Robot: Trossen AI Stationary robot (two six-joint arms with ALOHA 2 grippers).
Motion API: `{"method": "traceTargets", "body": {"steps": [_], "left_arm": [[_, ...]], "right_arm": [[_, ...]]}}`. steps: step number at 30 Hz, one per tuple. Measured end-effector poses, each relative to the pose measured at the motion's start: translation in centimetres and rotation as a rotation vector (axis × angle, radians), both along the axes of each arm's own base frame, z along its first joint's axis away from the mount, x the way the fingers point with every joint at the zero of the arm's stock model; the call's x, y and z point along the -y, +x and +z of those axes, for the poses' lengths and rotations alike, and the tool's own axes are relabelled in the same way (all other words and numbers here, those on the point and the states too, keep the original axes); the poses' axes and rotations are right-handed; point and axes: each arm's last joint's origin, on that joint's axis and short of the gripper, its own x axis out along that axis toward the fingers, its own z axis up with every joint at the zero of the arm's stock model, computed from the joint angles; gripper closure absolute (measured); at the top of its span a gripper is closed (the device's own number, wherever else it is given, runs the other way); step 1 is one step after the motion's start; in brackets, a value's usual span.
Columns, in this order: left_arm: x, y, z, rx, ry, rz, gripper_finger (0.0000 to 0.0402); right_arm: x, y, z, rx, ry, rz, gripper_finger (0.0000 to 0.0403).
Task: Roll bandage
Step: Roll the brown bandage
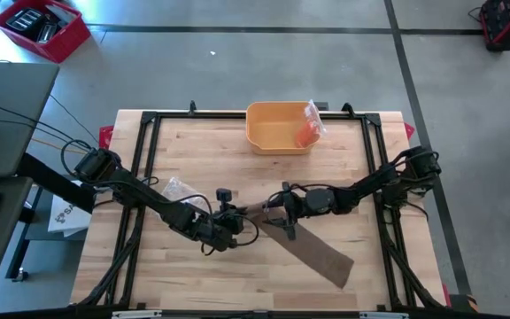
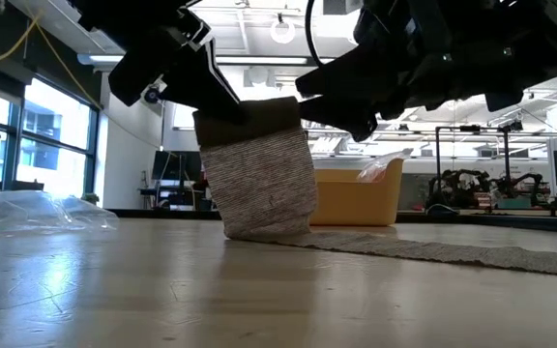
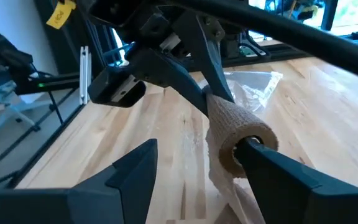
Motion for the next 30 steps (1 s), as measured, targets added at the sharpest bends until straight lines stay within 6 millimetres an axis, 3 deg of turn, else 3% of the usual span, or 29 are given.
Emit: {"method": "traceTargets", "body": {"steps": [9, 24, 30], "left_arm": [[0.3, 0.1, 0.2, 0.018, 0.02, -0.027, 0.0367], [0.6, 0.3, 0.4, 0.072, -0.047, -0.012, 0.0363], [-0.1, -0.6, 1.1, 0.146, -0.225, 0.156, 0.0313]], "right_arm": [[1.3, 0.2, -0.1, -0.019, 0.057, 0.004, 0.019], [1.8, 0.6, 0.1, -0.012, -0.029, 0.018, 0.0388], [2.4, 0.2, -0.1, 0.009, -0.021, -0.048, 0.04]]}}
